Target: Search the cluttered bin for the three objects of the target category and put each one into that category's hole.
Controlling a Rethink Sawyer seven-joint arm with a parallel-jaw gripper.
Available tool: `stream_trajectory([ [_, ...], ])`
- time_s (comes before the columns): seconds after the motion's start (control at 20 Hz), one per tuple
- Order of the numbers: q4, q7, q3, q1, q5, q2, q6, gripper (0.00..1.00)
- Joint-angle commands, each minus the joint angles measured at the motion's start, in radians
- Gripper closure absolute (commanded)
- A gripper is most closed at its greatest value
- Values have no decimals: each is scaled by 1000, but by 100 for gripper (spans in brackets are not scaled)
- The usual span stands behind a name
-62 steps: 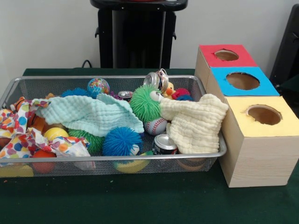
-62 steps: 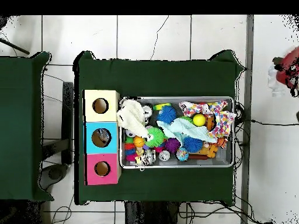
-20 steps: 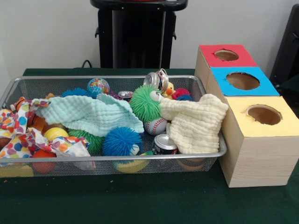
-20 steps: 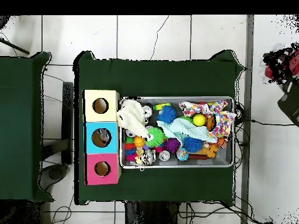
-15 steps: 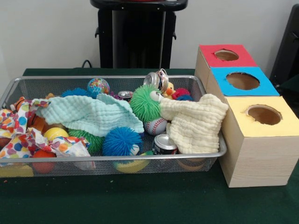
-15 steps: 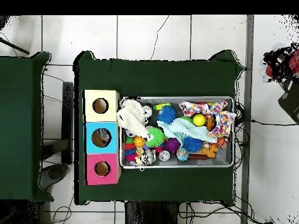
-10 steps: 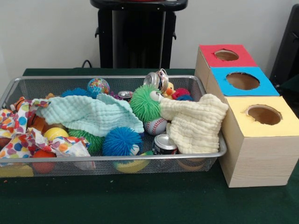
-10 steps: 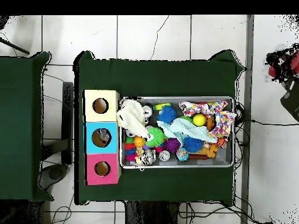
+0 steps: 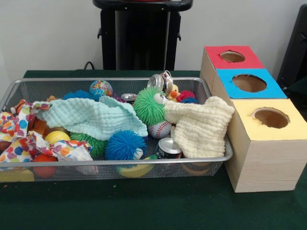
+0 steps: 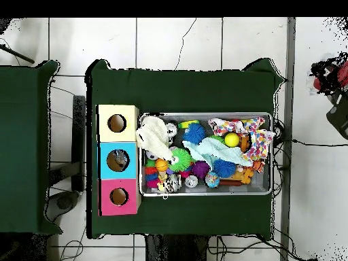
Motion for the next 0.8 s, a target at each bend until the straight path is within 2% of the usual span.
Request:
stream_trajectory([
  [0.05,160,-300,56,-20,-82,81,-39,100],
  [0.8,161,-303,97,-58,-145,158,-97,100],
])
